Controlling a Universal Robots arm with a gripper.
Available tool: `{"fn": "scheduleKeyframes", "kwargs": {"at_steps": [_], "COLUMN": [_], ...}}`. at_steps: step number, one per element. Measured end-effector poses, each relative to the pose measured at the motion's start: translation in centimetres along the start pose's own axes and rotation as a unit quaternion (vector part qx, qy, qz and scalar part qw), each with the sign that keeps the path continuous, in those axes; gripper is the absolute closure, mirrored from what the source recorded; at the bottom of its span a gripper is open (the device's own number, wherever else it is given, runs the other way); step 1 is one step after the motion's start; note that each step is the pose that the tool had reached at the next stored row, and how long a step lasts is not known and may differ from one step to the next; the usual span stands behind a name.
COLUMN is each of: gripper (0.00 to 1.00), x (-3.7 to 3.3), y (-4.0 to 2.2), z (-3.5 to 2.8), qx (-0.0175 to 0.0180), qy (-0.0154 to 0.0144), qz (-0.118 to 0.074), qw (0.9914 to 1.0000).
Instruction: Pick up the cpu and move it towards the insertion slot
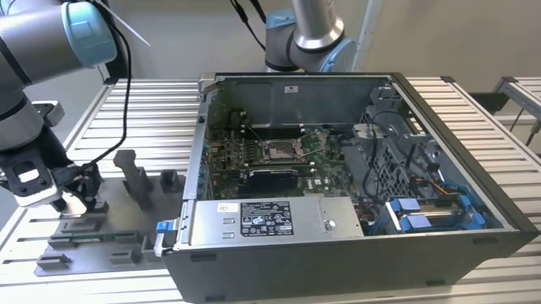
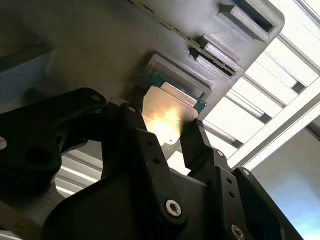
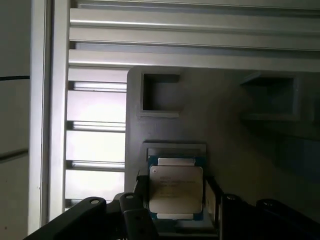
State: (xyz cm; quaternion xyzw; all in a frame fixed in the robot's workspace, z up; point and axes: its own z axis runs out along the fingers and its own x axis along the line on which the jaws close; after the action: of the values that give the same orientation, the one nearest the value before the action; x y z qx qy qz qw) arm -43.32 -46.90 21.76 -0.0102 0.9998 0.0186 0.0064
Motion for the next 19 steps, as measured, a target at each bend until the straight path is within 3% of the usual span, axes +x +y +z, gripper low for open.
{"fn": "scheduleKeyframes", "kwargs": {"at_steps": [4,8,19], "gripper": [1.0,1.0,1.0], "x": [-0.03,-0.08,-0.12], "y": [0.05,0.06,0.24], "z": [-1.77,-3.16,-8.08], "qx": [0.0,-0.0002,-0.0009], "qy": [0.0003,0.0028,0.0028], "qz": [0.0,0.001,0.001], "qw": [1.0,1.0,1.0]}}
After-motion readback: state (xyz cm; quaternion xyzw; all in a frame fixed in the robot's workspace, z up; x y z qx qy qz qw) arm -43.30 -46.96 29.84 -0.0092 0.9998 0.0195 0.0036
